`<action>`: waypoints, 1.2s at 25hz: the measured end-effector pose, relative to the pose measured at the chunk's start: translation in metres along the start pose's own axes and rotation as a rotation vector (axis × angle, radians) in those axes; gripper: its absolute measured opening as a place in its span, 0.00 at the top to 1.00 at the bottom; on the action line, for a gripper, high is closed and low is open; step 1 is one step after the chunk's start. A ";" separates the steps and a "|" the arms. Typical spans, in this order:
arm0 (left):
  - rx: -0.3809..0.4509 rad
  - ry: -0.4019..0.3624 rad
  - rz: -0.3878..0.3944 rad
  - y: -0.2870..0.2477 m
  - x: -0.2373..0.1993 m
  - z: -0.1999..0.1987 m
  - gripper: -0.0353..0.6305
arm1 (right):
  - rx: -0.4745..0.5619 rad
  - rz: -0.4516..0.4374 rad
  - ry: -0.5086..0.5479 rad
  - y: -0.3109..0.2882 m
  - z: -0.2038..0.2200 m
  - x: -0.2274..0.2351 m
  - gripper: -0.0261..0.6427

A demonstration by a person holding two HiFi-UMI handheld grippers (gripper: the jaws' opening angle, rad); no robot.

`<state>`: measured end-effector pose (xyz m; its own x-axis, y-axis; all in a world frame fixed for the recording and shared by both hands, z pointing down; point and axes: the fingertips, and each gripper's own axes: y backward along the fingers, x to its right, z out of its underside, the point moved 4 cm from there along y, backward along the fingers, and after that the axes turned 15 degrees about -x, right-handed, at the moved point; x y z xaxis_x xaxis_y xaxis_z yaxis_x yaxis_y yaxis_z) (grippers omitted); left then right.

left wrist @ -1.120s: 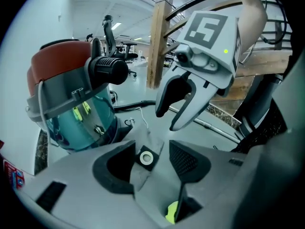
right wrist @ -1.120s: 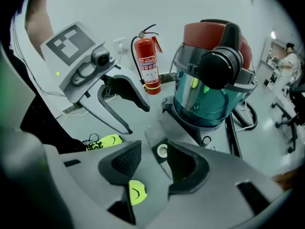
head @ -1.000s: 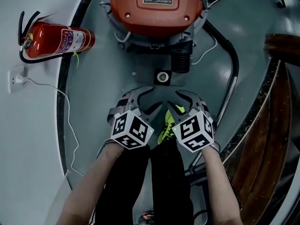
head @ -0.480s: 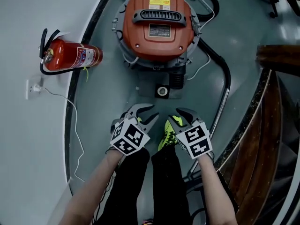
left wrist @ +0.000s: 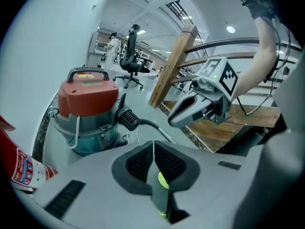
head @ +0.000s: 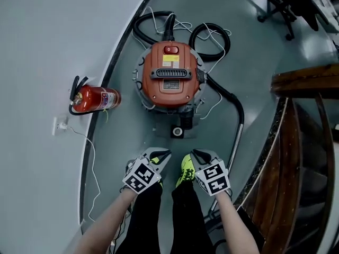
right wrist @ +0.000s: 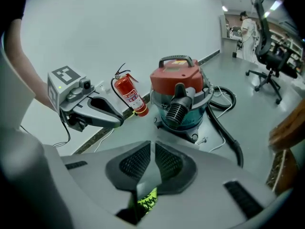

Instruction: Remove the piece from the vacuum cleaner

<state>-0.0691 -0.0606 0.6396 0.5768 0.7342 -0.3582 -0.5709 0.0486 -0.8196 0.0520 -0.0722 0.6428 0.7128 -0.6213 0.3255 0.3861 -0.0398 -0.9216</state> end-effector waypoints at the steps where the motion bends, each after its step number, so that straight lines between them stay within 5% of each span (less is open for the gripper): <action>1: -0.009 -0.003 0.003 0.005 0.002 -0.001 0.92 | 0.005 0.001 -0.003 0.008 -0.002 -0.002 0.90; 8: 0.010 -0.010 -0.014 0.047 0.015 -0.025 0.92 | 0.044 0.003 -0.006 0.055 -0.019 -0.018 0.92; 15: 0.056 0.129 -0.016 0.085 0.028 -0.039 0.93 | 0.086 -0.015 -0.050 0.097 -0.026 -0.038 0.92; 30: 0.147 0.242 0.005 0.167 0.082 -0.082 0.93 | 0.145 -0.056 -0.072 0.194 -0.029 -0.081 0.92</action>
<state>-0.0698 -0.0477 0.4365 0.6862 0.5527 -0.4729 -0.6424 0.1555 -0.7504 0.0517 -0.0525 0.4317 0.7258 -0.5636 0.3944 0.5030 0.0437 -0.8632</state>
